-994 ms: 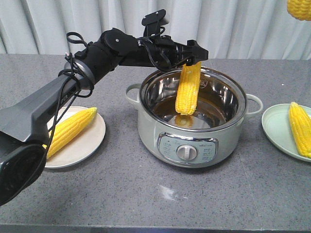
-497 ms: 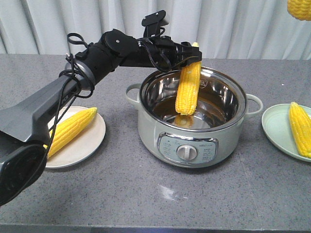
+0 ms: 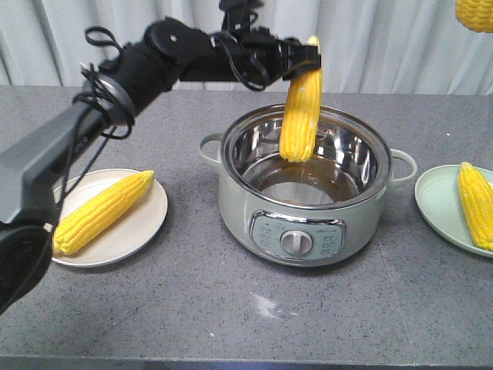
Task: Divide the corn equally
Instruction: 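Lift the last cob up out of the pot with the left gripper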
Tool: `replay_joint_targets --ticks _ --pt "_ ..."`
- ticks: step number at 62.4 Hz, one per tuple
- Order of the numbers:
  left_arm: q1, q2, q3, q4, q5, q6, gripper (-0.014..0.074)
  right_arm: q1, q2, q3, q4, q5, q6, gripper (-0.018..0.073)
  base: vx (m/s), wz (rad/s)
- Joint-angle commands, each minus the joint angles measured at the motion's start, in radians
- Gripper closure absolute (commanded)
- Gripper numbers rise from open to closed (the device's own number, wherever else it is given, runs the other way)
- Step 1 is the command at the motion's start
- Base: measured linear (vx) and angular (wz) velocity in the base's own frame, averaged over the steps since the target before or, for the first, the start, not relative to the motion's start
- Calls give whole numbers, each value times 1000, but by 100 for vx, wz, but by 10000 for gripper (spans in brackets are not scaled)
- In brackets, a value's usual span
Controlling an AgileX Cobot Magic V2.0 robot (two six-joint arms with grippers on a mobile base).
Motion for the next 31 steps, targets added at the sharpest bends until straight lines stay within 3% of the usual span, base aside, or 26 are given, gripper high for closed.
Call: replay_joint_targets --ticks 1,12,21,31 --pt "-3 -132 -35 -33 -21 2 605 -4 -22 -20 8 -6 -2 564 0 0" --pt "-3 -266 -35 26 46 42 605 -4 -22 -20 8 -6 1 564 0 0" --pt "-3 -391 -35 189 153 22 605 -4 -22 -20 15 -6 22 564 0 0" --pt "-3 -523 -35 386 276 -92 605 -4 -22 -20 49 -6 24 564 0 0"
